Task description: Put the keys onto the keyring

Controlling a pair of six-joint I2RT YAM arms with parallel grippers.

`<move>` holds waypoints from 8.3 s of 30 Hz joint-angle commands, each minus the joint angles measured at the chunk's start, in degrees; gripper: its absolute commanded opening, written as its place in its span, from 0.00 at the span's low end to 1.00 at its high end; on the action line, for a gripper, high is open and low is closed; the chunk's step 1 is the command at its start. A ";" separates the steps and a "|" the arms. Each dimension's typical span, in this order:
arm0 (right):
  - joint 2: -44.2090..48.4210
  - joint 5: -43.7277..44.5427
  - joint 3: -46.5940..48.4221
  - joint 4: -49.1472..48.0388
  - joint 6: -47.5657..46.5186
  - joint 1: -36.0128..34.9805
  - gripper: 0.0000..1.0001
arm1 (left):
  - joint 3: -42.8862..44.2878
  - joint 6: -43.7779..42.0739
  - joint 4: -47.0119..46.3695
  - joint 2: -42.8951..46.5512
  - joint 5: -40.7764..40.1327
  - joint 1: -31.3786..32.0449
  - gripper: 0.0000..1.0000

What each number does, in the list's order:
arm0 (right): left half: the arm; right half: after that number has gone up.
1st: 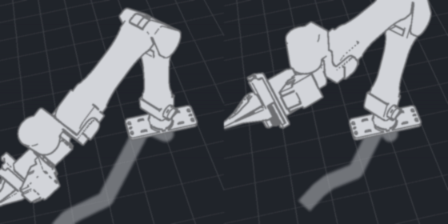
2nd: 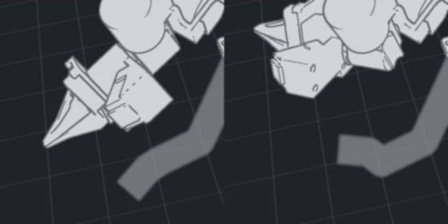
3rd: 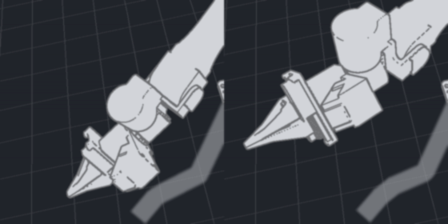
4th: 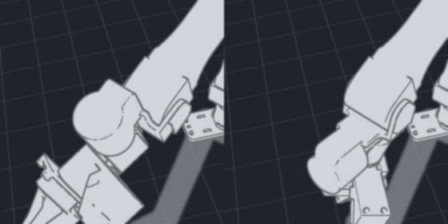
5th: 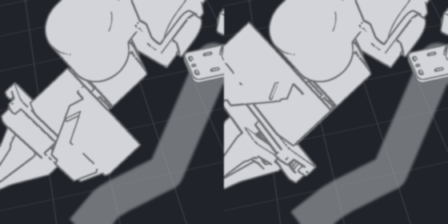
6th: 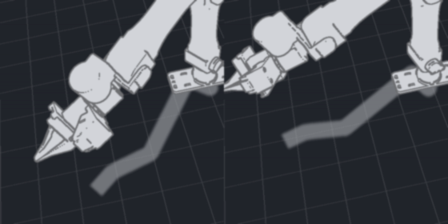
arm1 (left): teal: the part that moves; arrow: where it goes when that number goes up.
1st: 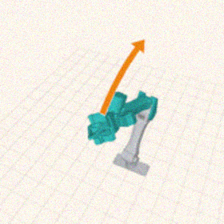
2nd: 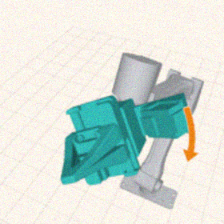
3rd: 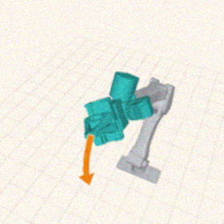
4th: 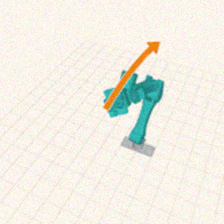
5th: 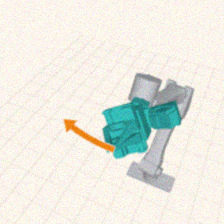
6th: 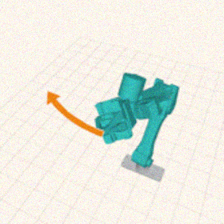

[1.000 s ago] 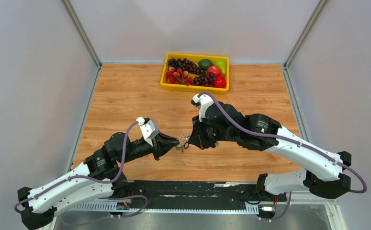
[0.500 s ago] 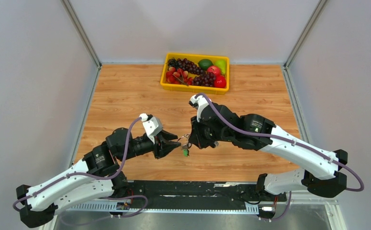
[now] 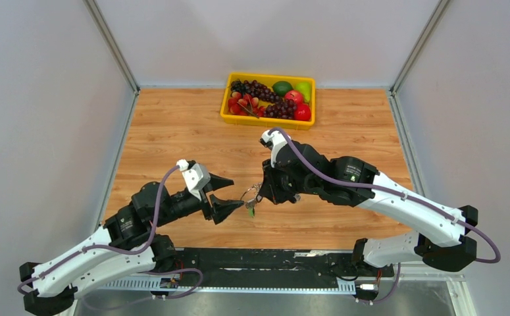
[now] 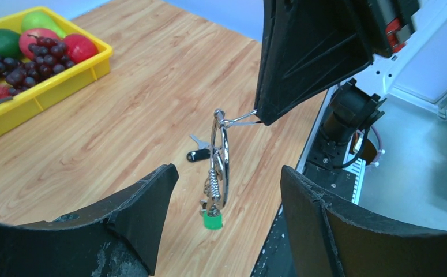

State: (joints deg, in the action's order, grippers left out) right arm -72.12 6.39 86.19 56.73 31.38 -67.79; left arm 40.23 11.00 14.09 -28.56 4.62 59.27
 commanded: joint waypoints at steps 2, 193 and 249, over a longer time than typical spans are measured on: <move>0.55 -1.42 3.17 -2.36 -0.44 0.12 0.00 | -2.81 0.31 -4.81 -1.14 0.75 0.26 0.77; 2.25 30.90 -19.76 -66.37 -88.46 -33.84 0.36 | 9.58 10.73 -1.65 8.06 10.50 0.95 0.00; 6.08 12.18 -3.21 -13.47 -52.48 -33.02 0.00 | 11.44 5.54 9.51 5.45 13.48 0.95 0.66</move>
State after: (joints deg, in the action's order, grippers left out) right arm -65.30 26.87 76.07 32.91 -25.98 -101.03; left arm 49.23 18.26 25.56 -21.04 11.77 60.03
